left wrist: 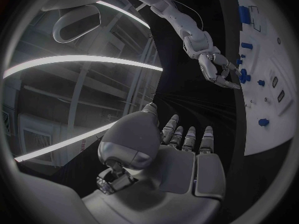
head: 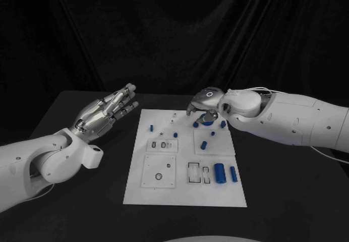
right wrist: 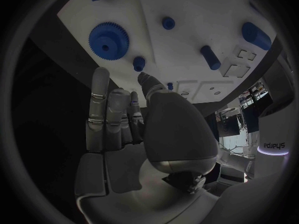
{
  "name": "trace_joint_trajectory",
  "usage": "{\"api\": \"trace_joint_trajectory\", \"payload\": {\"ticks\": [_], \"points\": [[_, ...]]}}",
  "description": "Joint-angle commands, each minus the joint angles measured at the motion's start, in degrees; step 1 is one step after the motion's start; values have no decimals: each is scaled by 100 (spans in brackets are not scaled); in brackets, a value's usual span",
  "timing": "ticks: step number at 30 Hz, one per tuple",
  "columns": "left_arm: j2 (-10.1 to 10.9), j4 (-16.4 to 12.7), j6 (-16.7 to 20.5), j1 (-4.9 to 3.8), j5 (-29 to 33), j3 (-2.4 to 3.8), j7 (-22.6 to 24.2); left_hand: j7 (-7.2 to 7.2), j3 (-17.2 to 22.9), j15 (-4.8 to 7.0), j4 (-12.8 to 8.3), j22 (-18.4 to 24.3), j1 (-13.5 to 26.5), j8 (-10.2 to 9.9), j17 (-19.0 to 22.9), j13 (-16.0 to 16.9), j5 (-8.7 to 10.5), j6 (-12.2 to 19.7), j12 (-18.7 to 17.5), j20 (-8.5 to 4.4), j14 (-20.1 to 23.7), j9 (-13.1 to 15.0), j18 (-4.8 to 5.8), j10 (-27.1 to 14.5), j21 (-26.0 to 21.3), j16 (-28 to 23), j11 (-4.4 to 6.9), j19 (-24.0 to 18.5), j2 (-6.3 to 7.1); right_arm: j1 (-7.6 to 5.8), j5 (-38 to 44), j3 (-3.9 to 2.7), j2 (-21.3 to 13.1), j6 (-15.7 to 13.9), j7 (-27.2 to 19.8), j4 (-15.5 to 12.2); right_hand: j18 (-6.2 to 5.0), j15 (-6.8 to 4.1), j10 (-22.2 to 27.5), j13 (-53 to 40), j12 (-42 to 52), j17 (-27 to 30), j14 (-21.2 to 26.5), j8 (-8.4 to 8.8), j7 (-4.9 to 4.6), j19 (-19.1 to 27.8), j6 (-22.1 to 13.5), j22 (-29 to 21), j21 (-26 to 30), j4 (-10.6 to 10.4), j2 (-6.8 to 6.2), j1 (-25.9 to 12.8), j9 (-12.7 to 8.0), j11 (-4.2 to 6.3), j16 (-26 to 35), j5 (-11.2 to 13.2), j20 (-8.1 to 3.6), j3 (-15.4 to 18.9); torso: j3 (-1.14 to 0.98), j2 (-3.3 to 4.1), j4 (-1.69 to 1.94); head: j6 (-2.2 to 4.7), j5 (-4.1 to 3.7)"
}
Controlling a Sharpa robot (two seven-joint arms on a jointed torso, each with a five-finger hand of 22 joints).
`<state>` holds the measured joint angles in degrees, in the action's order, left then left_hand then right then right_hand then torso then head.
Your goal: Assemble the parts on the task board
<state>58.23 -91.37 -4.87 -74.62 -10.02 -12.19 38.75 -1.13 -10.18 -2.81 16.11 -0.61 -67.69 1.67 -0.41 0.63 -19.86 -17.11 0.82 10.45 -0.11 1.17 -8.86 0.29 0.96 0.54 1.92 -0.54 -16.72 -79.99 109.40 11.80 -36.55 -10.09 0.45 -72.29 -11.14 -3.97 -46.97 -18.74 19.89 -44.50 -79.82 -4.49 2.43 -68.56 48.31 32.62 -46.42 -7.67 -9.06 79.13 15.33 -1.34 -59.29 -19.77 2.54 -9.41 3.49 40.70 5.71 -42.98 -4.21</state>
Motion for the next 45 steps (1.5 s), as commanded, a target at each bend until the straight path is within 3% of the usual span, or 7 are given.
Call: {"api": "trace_joint_trajectory", "payload": {"ticks": [1,13,21,25,36,45], "points": [[-16,7,-111,-17,-14,5,134,3,-139,-107,52,61,-162,73,41,-63,-121,-48,-82,32,11,98,-144,-29,-96,-54,-43,54,13,45,70,-3,-25,-143,-28,1,69,26,71,-134,151,-98,33,49,2,54,-32,128,-193,11,-70,-174,106,-14,-139,-151,5,-127,9,-9,-4,-4,10],[-17,31,-146,-16,-14,5,106,-13,-116,-134,46,57,-208,74,41,-63,-164,-54,-82,71,11,98,-146,-29,-90,-54,-62,60,14,210,12,-3,-34,-219,-89,86,69,28,102,-222,211,-115,38,36,-48,71,0,169,-192,25,-80,-181,163,-14,-145,-323,6,-190,6,-18,4,-48,26],[-30,45,-172,-16,-14,5,86,-22,-92,-163,42,50,-251,74,41,-63,-197,-59,-82,111,11,98,-147,-29,-81,-54,-72,69,13,250,-66,-3,-18,-301,-184,149,70,25,86,-337,297,-221,17,0,-116,89,109,255,-211,77,-97,-160,300,-20,-217,-681,6,-376,2,-21,6,-71,19],[-35,50,-189,-16,-14,4,76,-24,-82,-175,40,47,-269,74,41,-63,-215,-64,-82,126,11,99,-147,-29,-78,-54,-74,73,13,291,-77,-3,19,-381,-258,234,68,11,12,-382,336,-349,-19,-64,-134,95,239,339,-250,141,-120,-117,471,-6,-310,-925,-9,-596,1,-24,8,-63,16],[-19,48,-200,-16,-14,4,43,-30,-59,-208,33,39,-315,77,41,-63,-247,-80,-82,163,11,101,-148,-29,-67,-54,-81,85,18,398,-135,-3,123,-371,-360,439,68,-1,-77,-394,349,-443,-49,-131,-156,105,323,412,-287,186,-128,-109,650,10,-378,-912,-20,-753,5,-23,9,-93,18],[-33,54,-241,-15,-14,4,13,-48,-10,-264,15,28,-411,81,41,-63,-339,-106,-82,225,11,104,-149,-29,-51,-54,-100,104,21,452,-246,-3,211,-336,-437,579,102,-31,-289,-383,354,-660,-159,-241,-227,-1,448,708,-504,245,-132,-131,945,37,-542,-893,-45,-942,4,-26,15,-103,14]]}}
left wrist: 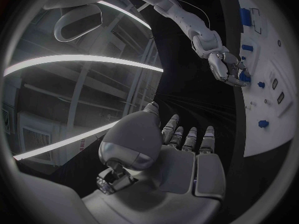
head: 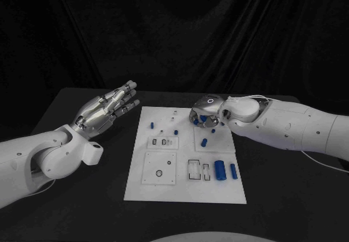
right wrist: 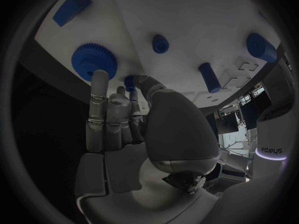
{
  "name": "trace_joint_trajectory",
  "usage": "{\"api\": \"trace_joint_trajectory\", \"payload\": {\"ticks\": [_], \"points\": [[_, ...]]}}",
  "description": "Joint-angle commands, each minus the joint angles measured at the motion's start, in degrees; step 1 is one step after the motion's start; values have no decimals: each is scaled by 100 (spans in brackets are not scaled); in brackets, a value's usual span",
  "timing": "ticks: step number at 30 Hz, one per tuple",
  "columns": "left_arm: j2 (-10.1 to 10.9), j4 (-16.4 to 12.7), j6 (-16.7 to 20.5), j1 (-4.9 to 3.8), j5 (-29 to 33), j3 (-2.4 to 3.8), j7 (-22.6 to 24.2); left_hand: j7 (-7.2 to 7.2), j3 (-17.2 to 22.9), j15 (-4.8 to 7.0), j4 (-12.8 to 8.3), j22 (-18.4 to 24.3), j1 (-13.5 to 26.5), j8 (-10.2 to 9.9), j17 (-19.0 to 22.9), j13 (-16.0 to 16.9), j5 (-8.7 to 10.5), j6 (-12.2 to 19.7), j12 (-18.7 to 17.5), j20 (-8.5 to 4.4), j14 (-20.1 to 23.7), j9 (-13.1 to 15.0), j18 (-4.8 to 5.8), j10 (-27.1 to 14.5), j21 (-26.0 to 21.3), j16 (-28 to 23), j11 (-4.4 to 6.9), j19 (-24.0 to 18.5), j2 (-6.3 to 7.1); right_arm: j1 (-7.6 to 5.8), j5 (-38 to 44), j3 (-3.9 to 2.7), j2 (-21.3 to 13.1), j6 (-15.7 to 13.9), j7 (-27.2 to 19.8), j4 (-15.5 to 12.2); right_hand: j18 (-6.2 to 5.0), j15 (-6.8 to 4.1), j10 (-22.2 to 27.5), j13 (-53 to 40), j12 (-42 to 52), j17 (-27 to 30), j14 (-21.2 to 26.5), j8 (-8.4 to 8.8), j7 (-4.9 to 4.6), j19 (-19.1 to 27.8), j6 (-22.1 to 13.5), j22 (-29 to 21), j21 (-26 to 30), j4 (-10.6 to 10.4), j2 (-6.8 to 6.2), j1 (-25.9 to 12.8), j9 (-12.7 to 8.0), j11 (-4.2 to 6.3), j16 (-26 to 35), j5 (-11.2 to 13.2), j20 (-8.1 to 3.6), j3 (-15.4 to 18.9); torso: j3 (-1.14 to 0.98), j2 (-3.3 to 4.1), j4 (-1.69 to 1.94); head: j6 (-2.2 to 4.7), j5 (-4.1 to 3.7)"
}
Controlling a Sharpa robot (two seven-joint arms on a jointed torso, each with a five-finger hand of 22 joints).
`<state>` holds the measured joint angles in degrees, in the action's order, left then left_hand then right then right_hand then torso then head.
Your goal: Assemble the parts on the task board
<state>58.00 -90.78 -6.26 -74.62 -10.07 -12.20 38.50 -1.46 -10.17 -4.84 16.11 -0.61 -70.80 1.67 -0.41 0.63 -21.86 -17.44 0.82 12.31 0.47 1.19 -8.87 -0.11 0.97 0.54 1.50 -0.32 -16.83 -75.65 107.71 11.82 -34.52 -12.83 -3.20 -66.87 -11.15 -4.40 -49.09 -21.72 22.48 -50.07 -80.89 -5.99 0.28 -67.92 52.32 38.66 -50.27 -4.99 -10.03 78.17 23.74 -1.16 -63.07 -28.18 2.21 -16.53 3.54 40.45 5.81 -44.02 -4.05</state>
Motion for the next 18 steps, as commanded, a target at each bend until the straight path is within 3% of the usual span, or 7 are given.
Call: {"api": "trace_joint_trajectory", "payload": {"ticks": [1,9,12,18], "points": [[-9,-5,-104,-15,-9,5,35,-15,-8,-64,14,27,-108,82,41,-63,-152,-78,-82,44,-47,102,-148,11,-51,-54,-59,83,33,22,-81,-5,11,-61,-80,50,103,9,-118,-85,99,-111,-56,-103,-24,-66,61,129,-133,-6,-34,-28,148,27,-168,-53,-15,-259,-1,0,5,1,-2],[10,-12,-103,-15,-9,5,21,-26,23,-89,5,22,-164,91,41,-61,-221,-121,-80,77,-47,107,-148,16,-42,-54,-71,94,33,33,-96,-5,-16,-231,-206,79,164,-60,-578,-149,232,-320,-144,-367,-169,-200,326,574,-449,168,62,80,644,125,-311,-1,-73,-390,-3,0,-9,54,24],[0,-2,-110,-15,-9,5,8,-33,37,-98,1,20,-187,96,41,-60,-248,-142,-79,89,-47,110,-148,20,-38,-54,-78,98,31,32,-97,-5,-42,-366,-262,49,203,-98,-811,-172,276,-430,-204,-477,-216,-296,400,827,-639,235,107,111,902,175,-388,6,-108,-415,-1,-3,1,33,20],[11,-12,-117,-15,-9,5,-38,-49,80,-116,-25,17,-263,109,41,-57,-327,-193,-76,113,-47,115,-148,29,-33,-54,-97,105,37,-34,-98,-5,-61,-555,-313,-29,230,-117,-957,-175,273,-489,-240,-523,-238,-354,425,999,-761,297,135,161,1079,196,-425,66,-130,-447,6,-5,-6,33,35]]}}
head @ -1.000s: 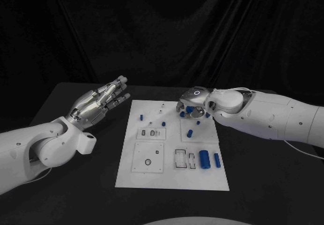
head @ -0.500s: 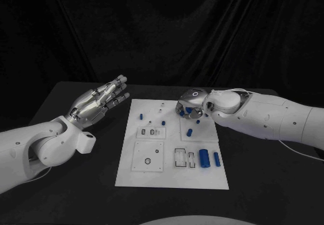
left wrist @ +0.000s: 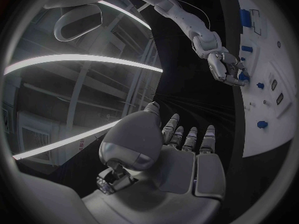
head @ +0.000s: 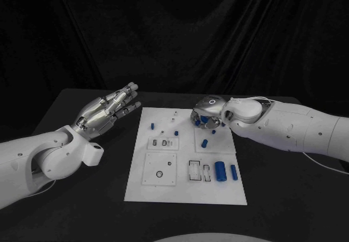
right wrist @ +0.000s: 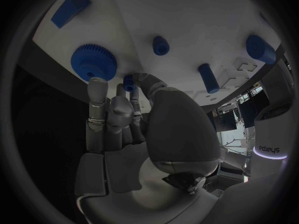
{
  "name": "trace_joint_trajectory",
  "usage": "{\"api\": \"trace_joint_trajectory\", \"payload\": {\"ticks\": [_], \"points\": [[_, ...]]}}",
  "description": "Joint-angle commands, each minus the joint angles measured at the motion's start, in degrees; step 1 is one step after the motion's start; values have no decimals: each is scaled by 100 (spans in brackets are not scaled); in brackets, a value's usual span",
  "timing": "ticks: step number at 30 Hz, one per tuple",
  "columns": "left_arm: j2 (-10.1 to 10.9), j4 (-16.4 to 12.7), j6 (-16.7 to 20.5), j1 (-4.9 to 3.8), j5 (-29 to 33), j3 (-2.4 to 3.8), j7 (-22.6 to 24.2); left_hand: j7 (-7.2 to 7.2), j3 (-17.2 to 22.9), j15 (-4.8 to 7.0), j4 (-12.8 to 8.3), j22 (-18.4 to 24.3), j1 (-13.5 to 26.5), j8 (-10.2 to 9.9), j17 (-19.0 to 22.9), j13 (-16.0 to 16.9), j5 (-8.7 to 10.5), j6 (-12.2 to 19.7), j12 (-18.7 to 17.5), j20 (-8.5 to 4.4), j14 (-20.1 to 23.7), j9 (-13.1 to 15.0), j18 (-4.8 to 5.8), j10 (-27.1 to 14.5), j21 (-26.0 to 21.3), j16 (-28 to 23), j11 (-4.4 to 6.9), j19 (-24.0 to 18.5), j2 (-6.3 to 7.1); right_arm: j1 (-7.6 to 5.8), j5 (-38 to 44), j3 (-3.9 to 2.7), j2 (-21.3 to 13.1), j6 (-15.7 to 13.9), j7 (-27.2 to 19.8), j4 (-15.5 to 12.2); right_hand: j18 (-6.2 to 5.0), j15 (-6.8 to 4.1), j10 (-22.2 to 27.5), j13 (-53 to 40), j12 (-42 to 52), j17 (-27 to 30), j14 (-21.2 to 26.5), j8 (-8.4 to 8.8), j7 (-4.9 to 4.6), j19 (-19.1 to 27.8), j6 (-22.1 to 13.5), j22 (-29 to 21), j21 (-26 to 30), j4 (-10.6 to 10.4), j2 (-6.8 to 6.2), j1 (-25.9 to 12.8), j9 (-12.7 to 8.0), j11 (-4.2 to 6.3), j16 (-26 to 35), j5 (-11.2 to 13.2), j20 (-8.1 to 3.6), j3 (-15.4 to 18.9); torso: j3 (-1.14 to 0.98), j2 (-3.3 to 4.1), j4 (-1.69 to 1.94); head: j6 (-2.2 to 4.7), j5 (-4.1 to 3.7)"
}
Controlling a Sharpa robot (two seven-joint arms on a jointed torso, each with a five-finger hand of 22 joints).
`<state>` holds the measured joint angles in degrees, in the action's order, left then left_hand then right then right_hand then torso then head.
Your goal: Assemble the parts on the task board
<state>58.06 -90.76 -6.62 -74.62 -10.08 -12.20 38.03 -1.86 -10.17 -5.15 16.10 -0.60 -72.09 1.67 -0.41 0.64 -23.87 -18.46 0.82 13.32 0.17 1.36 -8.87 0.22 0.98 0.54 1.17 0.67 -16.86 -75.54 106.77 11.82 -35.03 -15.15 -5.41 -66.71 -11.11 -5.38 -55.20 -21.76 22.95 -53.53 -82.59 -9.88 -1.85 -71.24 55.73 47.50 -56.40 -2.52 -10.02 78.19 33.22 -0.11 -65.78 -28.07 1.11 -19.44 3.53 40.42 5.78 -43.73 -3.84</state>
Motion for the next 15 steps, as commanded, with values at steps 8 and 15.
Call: {"api": "trace_joint_trajectory", "payload": {"ticks": [8,15], "points": [[108,-122,21,-15,-8,5,1,-36,124,-105,-62,6,-238,141,41,-48,-247,-223,-66,37,-17,113,-150,24,-17,-54,-95,28,57,-300,-4,-5,77,-303,-73,-96,255,-9,-411,-120,115,-191,-99,-109,-62,-70,47,284,-260,54,147,135,264,66,-182,195,-18,-185,6,-4,-4,-46,83],[259,-317,211,-17,-8,6,52,-87,136,-132,-12,-5,-317,201,41,-32,-311,-446,-50,71,-17,131,-151,93,6,-54,-154,60,76,-459,-5,-6,282,-79,0,7,382,0,-541,13,-116,-787,-273,-70,-90,-359,87,953,-779,53,155,106,388,46,-599,297,-9,-244,11,4,27,-150,108]]}}
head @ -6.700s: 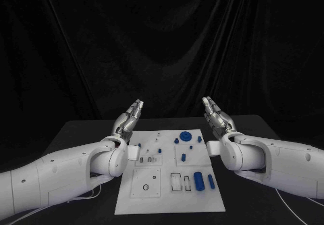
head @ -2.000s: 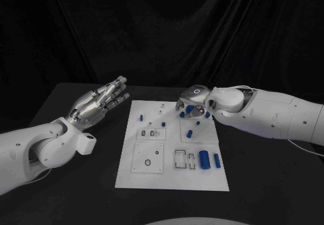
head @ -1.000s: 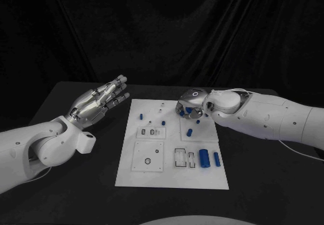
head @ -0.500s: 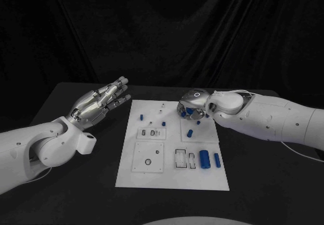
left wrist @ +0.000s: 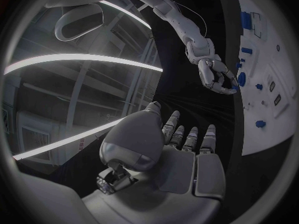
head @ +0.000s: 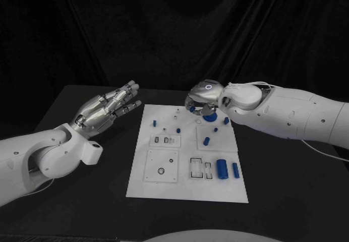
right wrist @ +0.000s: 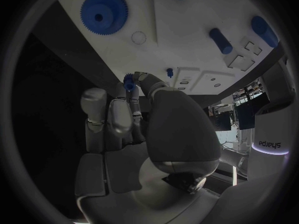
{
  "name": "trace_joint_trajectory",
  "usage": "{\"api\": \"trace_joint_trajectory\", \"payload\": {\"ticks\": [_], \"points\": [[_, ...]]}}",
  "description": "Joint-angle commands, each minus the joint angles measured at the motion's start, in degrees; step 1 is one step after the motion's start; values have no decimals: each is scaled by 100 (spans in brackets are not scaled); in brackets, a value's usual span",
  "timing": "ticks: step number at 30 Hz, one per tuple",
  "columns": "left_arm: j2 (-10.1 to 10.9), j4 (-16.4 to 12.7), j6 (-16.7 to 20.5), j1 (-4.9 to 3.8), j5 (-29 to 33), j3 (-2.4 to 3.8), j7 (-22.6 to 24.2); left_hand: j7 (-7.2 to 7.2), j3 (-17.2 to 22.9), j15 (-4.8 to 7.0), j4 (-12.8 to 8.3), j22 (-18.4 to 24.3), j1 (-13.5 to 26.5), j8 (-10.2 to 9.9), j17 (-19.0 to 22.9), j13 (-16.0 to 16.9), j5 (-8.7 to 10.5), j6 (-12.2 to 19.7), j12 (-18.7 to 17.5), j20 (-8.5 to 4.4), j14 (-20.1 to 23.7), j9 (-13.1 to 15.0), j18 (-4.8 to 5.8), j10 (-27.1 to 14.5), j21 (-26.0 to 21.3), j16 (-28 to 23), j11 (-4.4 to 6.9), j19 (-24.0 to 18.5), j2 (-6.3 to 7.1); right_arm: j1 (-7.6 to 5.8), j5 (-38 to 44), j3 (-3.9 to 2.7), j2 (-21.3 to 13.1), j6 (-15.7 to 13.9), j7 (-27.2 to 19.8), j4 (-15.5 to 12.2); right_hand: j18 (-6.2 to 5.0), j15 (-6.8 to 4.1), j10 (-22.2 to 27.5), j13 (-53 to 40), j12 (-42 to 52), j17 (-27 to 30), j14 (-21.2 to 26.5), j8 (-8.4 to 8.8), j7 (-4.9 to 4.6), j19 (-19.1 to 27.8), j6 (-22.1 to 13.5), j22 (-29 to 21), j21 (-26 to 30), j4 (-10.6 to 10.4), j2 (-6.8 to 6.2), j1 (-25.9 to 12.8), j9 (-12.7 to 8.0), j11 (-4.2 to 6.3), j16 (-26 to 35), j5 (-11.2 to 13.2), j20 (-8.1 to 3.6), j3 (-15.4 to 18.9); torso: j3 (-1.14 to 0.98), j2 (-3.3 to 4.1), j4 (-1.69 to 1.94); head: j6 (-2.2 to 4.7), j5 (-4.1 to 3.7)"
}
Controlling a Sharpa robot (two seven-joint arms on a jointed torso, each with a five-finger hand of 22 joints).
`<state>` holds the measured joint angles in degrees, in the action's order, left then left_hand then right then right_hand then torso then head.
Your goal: Assemble the parts on the task board
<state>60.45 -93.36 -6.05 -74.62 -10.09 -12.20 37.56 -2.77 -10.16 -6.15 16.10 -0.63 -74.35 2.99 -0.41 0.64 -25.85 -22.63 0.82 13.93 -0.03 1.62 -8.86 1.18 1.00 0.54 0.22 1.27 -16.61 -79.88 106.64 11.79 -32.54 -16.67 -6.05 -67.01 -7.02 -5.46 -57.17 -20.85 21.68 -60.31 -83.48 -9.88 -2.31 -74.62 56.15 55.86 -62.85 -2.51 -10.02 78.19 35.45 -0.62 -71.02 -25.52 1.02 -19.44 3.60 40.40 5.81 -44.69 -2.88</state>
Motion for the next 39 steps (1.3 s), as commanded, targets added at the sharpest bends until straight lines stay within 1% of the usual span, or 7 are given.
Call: {"api": "trace_joint_trajectory", "payload": {"ticks": [1,5,12,18,21,28,39], "points": [[37,-80,186,-18,-7,6,110,2,131,-21,-3,3,-92,70,41,-33,-109,-33,-50,4,3,105,-151,-3,-3,-54,-60,-10,54,-36,8,-2,59,92,72,56,-25,8,-351,-70,-4,-114,-186,-63,-47,-26,42,131,-144,52,154,103,170,95,-78,50,0,-246,4,12,32,-64,18],[72,-137,264,-20,-7,6,122,-2,125,26,12,14,-107,69,41,-33,-121,-40,-51,-30,3,102,-146,-1,-20,-54,-66,-32,59,-77,8,-3,178,136,98,161,-3,13,-382,-36,-70,-174,-197,-32,-53,-65,36,252,-234,51,153,94,189,89,-119,99,4,-259,1,40,33,-73,24],[48,-116,276,-22,-7,6,122,-5,126,39,15,16,-117,68,41,-35,-132,-39,-53,-45,3,101,-145,-8,-24,-54,-70,-37,57,-107,8,-3,290,183,123,288,7,19,-428,3,-153,-195,-192,14,-54,-70,32,334,-285,50,153,82,213,85,-131,213,10,-268,6,113,96,-19,-50],[35,-108,264,-22,-7,6,121,-10,135,43,13,14,-133,67,41,-35,-162,-42,-53,-53,3,100,-144,-6,-21,-54,-76,-34,48,-114,8,-3,345,216,150,390,8,22,-448,20,-193,-195,-182,47,-56,-58,16,352,-290,54,153,85,219,82,-127,263,14,-276,7,187,197,15,-182],[45,-116,270,-22,-7,6,116,-11,137,43,12,13,-137,68,41,-34,-167,-49,-52,-53,3,101,-145,-4,-19,-54,-77,-31,46,-116,8,-3,385,219,151,454,6,24,-453,25,-206,-188,-177,57,-58,-51,12,352,-285,55,155,86,220,81,-122,283,15,-277,20,222,250,49,-240],[51,-115,273,-22,-7,6,101,-15,144,39,6,12,-150,70,41,-34,-185,-57,-52,-51,3,101,-145,-4,-17,-54,-81,-29,43,-116,8,-3,523,214,128,612,8,29,-466,43,-253,-195,-166,98,-58,-37,-4,376,-292,57,159,89,222,79,-122,350,21,-284,51,258,299,102,-285],[48,-120,283,-22,-7,6,69,-30,167,19,-7,7,-189,80,41,-32,-225,-104,-50,-36,3,106,-147,6,-9,-54,-98,-19,34,-116,8,-3,629,177,128,705,21,35,-455,65,-313,-190,-152,139,-60,-47,-20,450,-337,61,160,95,219,71,-114,394,26,-294,56,263,348,113,-324]]}}
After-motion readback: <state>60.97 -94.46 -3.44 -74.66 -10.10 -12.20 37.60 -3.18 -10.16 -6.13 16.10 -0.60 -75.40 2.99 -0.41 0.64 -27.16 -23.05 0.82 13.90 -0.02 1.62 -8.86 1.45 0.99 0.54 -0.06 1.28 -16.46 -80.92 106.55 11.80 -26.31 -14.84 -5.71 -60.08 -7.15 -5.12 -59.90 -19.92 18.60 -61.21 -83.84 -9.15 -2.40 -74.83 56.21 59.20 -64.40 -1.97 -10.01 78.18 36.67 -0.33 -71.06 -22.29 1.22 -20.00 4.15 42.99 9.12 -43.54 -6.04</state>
